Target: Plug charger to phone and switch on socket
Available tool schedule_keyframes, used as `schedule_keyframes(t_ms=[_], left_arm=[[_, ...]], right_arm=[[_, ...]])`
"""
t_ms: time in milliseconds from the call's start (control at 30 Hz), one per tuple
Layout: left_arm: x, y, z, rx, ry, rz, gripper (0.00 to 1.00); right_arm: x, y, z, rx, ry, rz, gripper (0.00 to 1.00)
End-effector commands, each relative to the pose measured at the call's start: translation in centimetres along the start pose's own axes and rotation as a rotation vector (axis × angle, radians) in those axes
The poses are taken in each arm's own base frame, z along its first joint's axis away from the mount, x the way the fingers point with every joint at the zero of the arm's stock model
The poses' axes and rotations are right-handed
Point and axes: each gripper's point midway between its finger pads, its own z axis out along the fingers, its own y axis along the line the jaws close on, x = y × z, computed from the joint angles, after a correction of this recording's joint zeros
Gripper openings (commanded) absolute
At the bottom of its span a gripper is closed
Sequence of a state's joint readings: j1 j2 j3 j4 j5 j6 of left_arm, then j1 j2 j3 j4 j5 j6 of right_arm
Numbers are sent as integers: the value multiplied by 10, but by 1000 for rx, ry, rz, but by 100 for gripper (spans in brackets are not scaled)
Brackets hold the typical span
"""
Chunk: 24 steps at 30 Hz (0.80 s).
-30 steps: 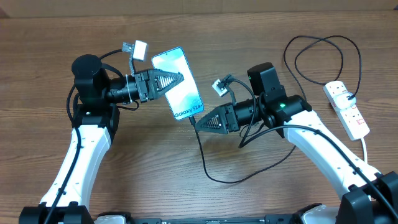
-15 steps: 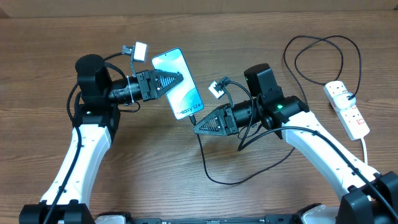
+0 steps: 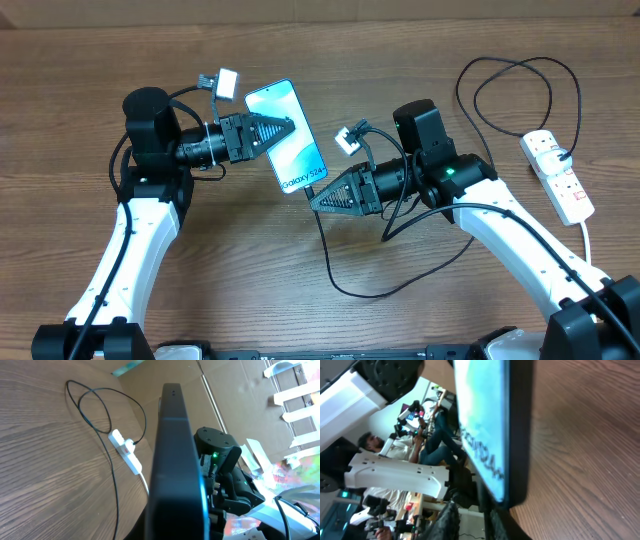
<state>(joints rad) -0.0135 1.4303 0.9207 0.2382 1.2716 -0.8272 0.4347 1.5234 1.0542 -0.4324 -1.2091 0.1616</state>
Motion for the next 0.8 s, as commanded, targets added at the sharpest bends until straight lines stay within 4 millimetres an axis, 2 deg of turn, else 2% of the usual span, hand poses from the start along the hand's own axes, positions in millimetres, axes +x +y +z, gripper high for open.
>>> schedule_keyframes(t_ms=[0, 167, 300, 400, 767], left_arm=[[1, -10, 3, 29, 26, 25, 4], [1, -10, 3, 29, 26, 22, 4], [2, -11, 3, 35, 33, 14, 4], [5, -13, 2, 48, 48, 14, 5], [19, -25, 4, 113, 123, 37, 4]], right_arm=[[0, 0, 5, 20, 4, -6, 20], [5, 1, 15, 34, 27, -16, 20], [5, -8, 19, 96, 23, -10, 9], [4, -8, 18, 98, 19, -10, 4], [-1, -7, 17, 95, 6, -34, 4]])
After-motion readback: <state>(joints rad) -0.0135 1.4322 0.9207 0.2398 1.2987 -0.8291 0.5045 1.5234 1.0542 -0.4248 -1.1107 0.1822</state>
